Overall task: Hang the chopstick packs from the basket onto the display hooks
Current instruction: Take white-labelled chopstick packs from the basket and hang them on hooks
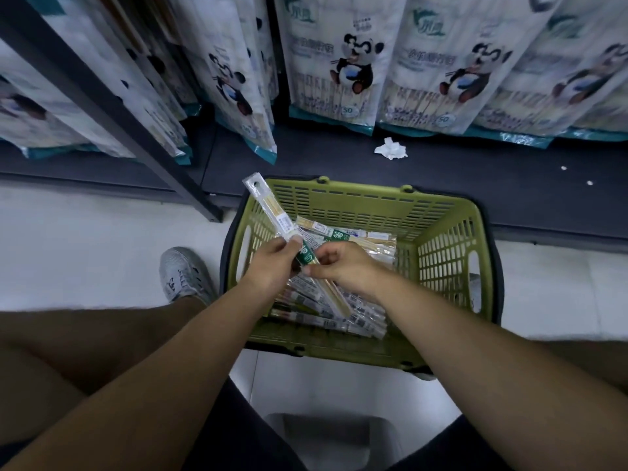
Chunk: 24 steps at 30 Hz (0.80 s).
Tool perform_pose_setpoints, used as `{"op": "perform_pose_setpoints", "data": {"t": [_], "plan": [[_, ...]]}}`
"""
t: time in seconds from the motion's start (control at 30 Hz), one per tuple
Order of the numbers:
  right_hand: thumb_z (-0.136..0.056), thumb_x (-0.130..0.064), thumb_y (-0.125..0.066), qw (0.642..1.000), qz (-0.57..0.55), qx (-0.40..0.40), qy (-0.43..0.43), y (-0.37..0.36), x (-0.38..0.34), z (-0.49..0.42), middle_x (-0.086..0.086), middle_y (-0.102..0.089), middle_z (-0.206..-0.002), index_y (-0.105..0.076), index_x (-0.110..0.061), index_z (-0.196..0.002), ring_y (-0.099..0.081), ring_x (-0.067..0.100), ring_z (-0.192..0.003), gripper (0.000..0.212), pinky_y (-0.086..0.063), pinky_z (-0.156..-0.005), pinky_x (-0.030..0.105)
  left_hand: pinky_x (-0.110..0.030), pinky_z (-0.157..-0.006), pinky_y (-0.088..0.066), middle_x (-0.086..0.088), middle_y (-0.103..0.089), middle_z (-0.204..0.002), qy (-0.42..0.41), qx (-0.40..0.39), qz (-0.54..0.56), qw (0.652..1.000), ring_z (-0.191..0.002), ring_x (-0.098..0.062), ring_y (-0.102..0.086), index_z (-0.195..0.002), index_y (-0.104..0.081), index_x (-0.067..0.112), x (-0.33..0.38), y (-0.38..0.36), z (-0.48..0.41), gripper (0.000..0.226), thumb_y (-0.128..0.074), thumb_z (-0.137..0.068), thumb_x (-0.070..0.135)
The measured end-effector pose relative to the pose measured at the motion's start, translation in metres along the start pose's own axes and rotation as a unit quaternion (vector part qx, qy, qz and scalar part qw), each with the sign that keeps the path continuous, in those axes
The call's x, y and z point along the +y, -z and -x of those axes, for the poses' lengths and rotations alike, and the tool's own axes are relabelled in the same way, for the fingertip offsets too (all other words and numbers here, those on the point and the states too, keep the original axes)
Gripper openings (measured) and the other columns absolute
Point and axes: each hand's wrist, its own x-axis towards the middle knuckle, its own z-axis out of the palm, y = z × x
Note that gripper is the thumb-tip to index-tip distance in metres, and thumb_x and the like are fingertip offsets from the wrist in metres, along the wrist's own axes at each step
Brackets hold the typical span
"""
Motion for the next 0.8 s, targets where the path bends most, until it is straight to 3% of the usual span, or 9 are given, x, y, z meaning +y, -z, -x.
{"op": "perform_pose_setpoints", "data": {"t": [0.07, 0.13, 0.2, 0.23, 0.33, 0.43, 0.6, 0.7, 0.8], "plan": [[-0.082, -0.038, -0.082, 1.000, 0.027, -0.003, -0.012, 0.003, 0.002, -0.006, -0.008, -0.075, -0.089, -0.072, -0.028, -0.093, -0.069, 0.007, -0.079, 0.018, -0.053, -0.065, 0.019, -0.052, -0.098, -0.057, -0.020, -0.073, -0.113, -0.008, -0.001, 0.050, 0.999, -0.107, -0.037, -0.072, -0.112, -0.065, 0.007, -0.003, 0.005, 0.000, 0.026, -0.052, -0.108, 0.029], [-0.088, -0.045, -0.074, 0.996, 0.055, 0.071, -0.003, 0.013, 0.007, -0.019, -0.010, -0.075, -0.089, -0.073, -0.028, -0.097, -0.070, 0.012, -0.085, 0.019, -0.051, -0.070, 0.023, -0.045, -0.085, -0.062, -0.019, -0.076, -0.108, -0.012, 0.015, 0.067, 0.998, -0.098, -0.032, -0.076, -0.121, -0.059, 0.007, -0.002, 0.015, -0.004, 0.025, -0.047, -0.110, 0.026], [-0.094, -0.040, -0.070, 0.970, 0.167, 0.176, 0.013, 0.028, 0.016, -0.035, -0.007, -0.072, -0.102, -0.070, -0.021, -0.110, -0.067, 0.017, -0.096, 0.025, -0.049, -0.074, 0.023, -0.044, -0.079, -0.063, -0.017, -0.078, -0.098, -0.027, 0.041, 0.027, 0.998, -0.088, -0.030, -0.078, -0.122, -0.056, 0.009, 0.002, 0.028, -0.008, 0.024, -0.046, -0.110, 0.028], [-0.095, -0.039, -0.068, 0.952, 0.240, 0.188, 0.011, 0.035, 0.021, -0.044, -0.001, -0.069, -0.115, -0.066, -0.018, -0.122, -0.065, 0.021, -0.104, 0.034, -0.050, -0.080, 0.025, -0.045, -0.079, -0.062, -0.016, -0.077, -0.095, -0.039, 0.051, -0.002, 0.998, -0.085, -0.030, -0.078, -0.122, -0.056, 0.010, 0.004, 0.035, -0.010, 0.025, -0.046, -0.110, 0.029], [-0.091, -0.051, -0.068, 0.906, 0.407, 0.113, -0.036, 0.042, 0.035, -0.064, 0.013, -0.048, -0.148, -0.045, -0.018, -0.147, -0.043, 0.033, -0.136, 0.069, -0.044, -0.107, 0.042, -0.044, -0.076, -0.063, -0.012, -0.077, -0.090, -0.056, 0.065, -0.038, 0.996, -0.081, -0.027, -0.078, -0.120, -0.058, 0.014, 0.005, 0.045, -0.014, 0.025, -0.048, -0.108, 0.034], [-0.085, -0.058, -0.071, 0.877, 0.471, 0.082, -0.047, 0.035, 0.042, -0.075, 0.013, -0.042, -0.151, -0.034, -0.021, -0.155, -0.035, 0.033, -0.141, 0.088, -0.041, -0.110, 0.045, -0.047, -0.076, -0.063, -0.012, -0.077, -0.089, -0.041, 0.065, -0.023, 0.997, -0.083, -0.030, -0.077, -0.119, -0.058, 0.014, 0.000, 0.046, -0.020, 0.026, -0.048, -0.108, 0.036], [-0.087, -0.056, -0.070, 0.839, 0.529, 0.127, -0.032, 0.024, 0.048, -0.073, 0.011, -0.045, -0.138, -0.047, -0.017, -0.142, -0.037, 0.030, -0.132, 0.071, -0.044, -0.099, 0.042, -0.035, -0.068, -0.057, -0.006, -0.077, -0.086, -0.043, 0.069, -0.048, 0.996, -0.082, -0.024, -0.077, -0.121, -0.058, 0.017, -0.011, 0.041, -0.030, 0.026, -0.047, -0.108, 0.037], [-0.087, -0.052, -0.070, 0.847, 0.514, 0.131, -0.030, 0.023, 0.048, -0.071, 0.010, -0.044, -0.137, -0.045, -0.014, -0.140, -0.037, 0.029, -0.131, 0.070, -0.042, -0.102, 0.042, -0.030, -0.064, -0.050, -0.001, -0.078, -0.085, -0.045, 0.074, -0.062, 0.994, -0.081, -0.018, -0.076, -0.120, -0.058, 0.020, -0.014, 0.039, -0.032, 0.025, -0.047, -0.108, 0.039], [-0.093, -0.040, -0.067, 0.855, 0.499, 0.140, -0.008, 0.026, 0.048, -0.071, 0.013, -0.050, -0.136, -0.046, -0.011, -0.139, -0.042, 0.030, -0.129, 0.059, -0.041, -0.104, 0.040, -0.033, -0.069, -0.052, 0.000, -0.078, -0.085, -0.042, 0.068, -0.053, 0.995, -0.083, -0.018, -0.076, -0.119, -0.058, 0.020, -0.016, 0.037, -0.032, 0.024, -0.047, -0.108, 0.038]]}}
